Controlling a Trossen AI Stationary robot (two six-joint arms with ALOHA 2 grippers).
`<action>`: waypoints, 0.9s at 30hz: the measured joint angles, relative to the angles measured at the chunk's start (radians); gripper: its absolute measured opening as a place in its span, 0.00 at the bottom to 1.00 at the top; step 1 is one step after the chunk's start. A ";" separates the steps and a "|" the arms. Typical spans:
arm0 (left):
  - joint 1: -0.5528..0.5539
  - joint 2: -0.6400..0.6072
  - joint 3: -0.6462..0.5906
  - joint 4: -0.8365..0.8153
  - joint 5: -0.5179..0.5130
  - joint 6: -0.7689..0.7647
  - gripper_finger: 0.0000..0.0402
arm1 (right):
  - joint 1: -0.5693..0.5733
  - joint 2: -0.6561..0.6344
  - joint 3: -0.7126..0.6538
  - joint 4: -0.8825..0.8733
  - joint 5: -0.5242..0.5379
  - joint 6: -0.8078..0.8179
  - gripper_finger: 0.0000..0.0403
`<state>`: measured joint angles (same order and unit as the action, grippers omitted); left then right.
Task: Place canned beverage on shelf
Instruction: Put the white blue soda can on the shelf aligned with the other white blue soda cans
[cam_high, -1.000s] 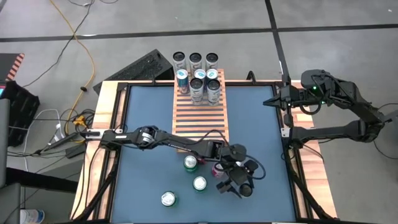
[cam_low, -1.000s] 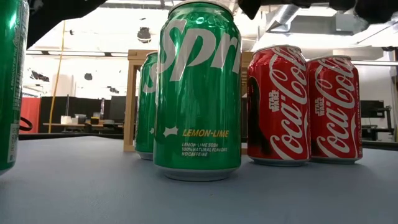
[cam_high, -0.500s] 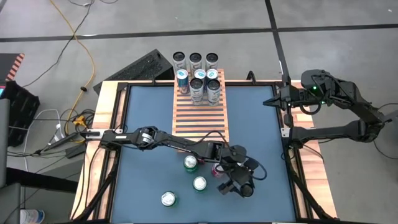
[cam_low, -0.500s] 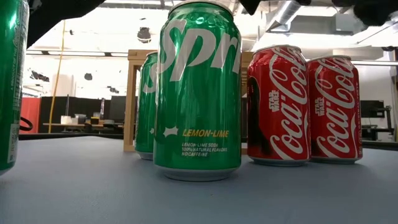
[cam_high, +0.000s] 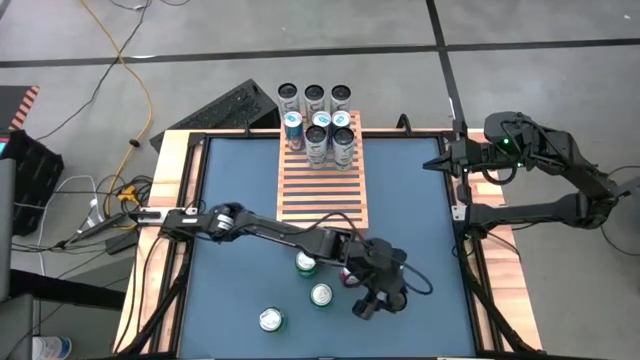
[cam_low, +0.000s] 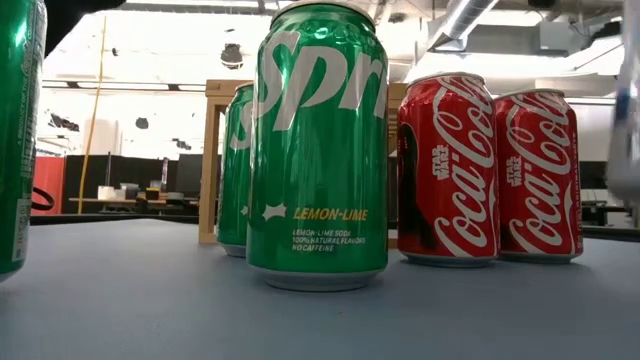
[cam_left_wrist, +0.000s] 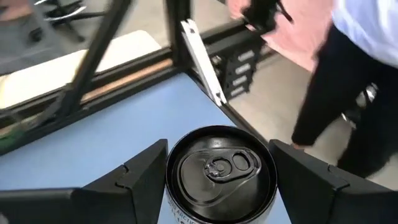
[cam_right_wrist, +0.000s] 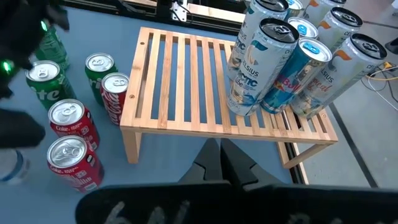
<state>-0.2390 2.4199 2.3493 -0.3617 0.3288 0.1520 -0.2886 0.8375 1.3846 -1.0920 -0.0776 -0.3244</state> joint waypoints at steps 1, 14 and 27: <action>-0.004 -0.014 0.000 -0.006 -0.023 -0.027 0.59 | 0.000 0.000 0.000 0.000 0.000 0.000 0.00; -0.104 -0.273 0.000 -0.252 -0.532 -0.122 0.59 | 0.000 -0.002 0.000 0.026 0.000 -0.002 0.00; -0.085 -0.499 0.000 -0.485 -0.915 -0.307 0.59 | 0.000 0.000 0.000 0.095 0.000 -0.066 0.00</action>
<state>-0.3240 1.9205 2.3489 -0.8469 -0.5866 -0.1551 -0.2886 0.8375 1.3842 -0.9967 -0.0776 -0.3907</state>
